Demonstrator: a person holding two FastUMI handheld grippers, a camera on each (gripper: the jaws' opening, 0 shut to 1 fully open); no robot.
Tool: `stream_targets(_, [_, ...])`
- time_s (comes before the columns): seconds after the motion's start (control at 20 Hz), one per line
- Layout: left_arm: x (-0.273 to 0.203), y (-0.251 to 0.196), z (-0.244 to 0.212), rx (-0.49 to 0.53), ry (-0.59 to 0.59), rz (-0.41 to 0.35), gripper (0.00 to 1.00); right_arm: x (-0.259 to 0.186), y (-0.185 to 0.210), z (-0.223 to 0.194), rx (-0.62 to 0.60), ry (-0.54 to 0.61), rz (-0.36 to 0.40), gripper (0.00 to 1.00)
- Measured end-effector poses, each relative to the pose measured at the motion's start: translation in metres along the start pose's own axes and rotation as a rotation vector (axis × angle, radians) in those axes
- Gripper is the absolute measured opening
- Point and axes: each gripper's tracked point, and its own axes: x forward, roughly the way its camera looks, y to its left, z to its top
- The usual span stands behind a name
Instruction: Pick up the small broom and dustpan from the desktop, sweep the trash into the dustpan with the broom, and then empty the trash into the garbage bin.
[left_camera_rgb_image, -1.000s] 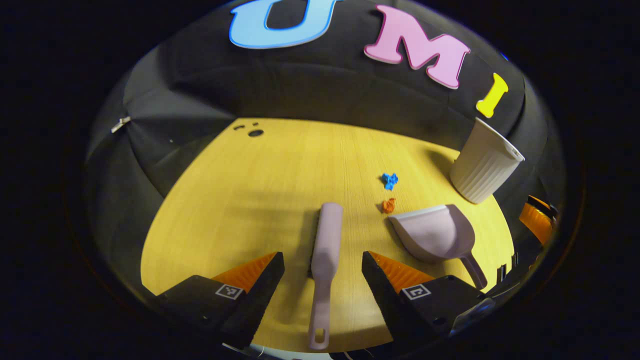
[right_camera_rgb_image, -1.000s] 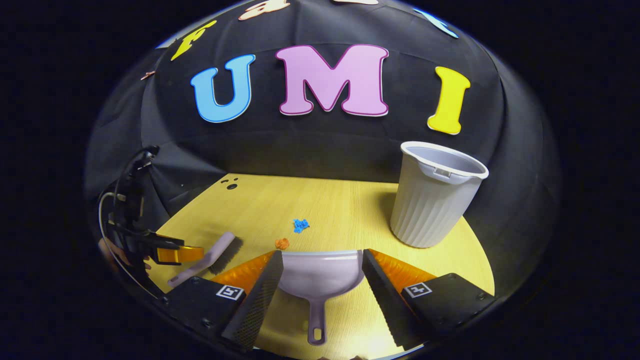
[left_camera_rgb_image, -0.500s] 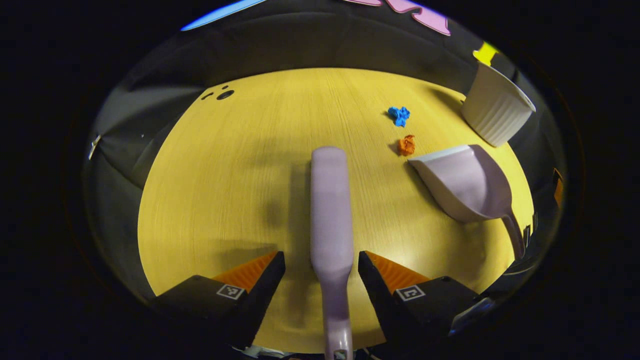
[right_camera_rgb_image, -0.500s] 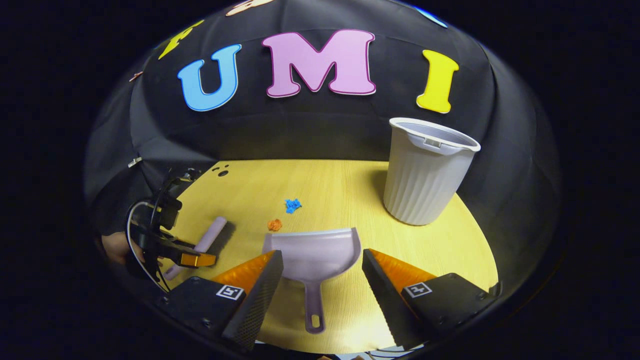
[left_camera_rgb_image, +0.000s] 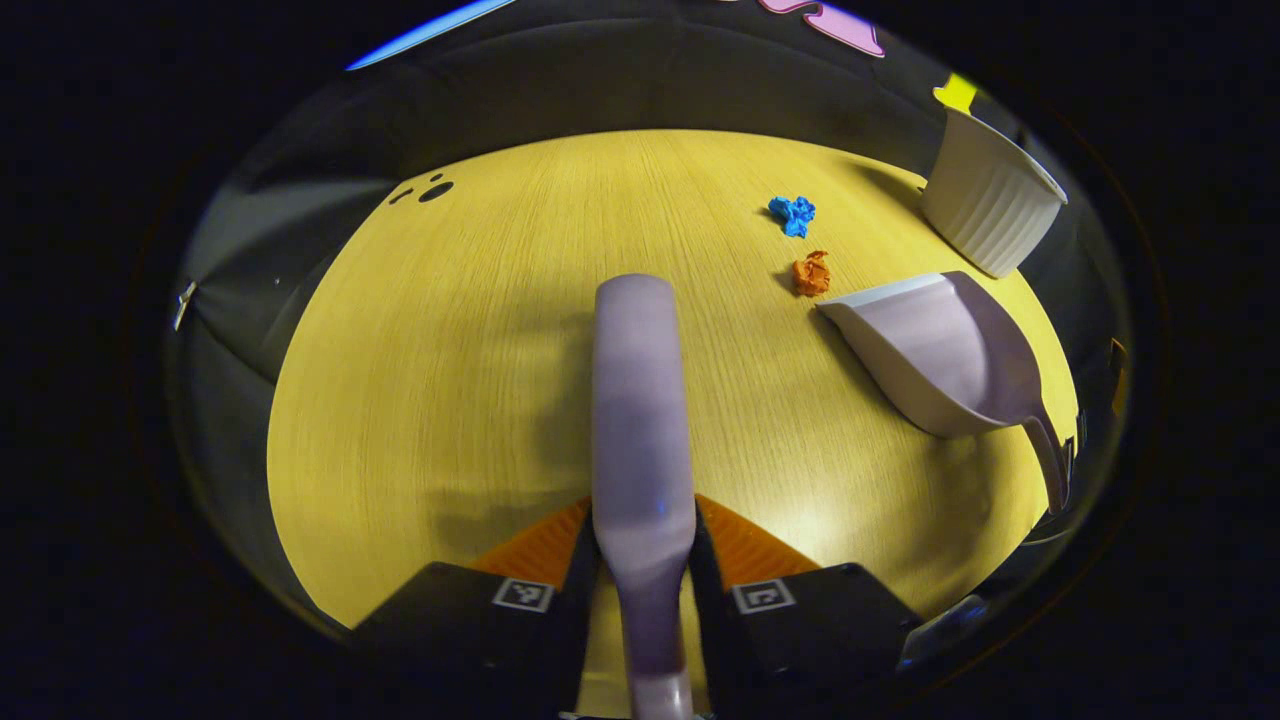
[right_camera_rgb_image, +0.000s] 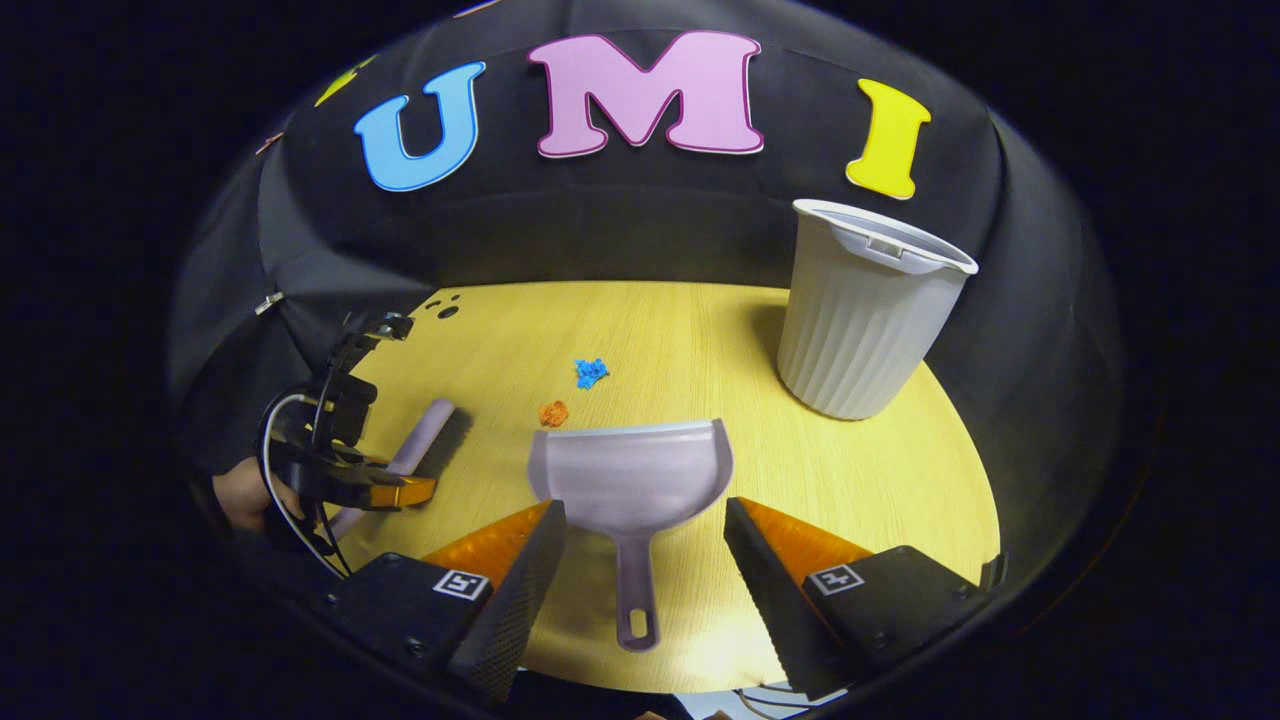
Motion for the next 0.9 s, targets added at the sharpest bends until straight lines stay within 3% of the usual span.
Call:
stream_targets(0.05, [0.004,0.000,0.000,0.004,-0.013,-0.004,0.43,0.002,-0.001,-0.002,-0.002,0.013,-0.008,0.99])
stream_targets(0.1, [0.005,0.001,0.000,0.004,-0.025,-0.012,0.44,0.004,-0.001,-0.006,-0.006,0.030,-0.011,0.99])
stream_targets(0.35, [-0.007,0.005,-0.004,-0.075,-0.114,-0.089,0.28,0.009,0.003,-0.026,-0.006,0.113,0.003,0.99])
stream_targets(0.6, [-0.051,0.011,-0.007,-0.088,-0.216,-0.082,0.28,0.015,0.000,-0.040,0.014,0.176,-0.001,0.99])
stream_targets(0.9, [-0.111,0.002,-0.019,-0.199,-0.294,-0.119,0.28,0.045,-0.001,-0.063,0.086,0.281,-0.037,0.99])
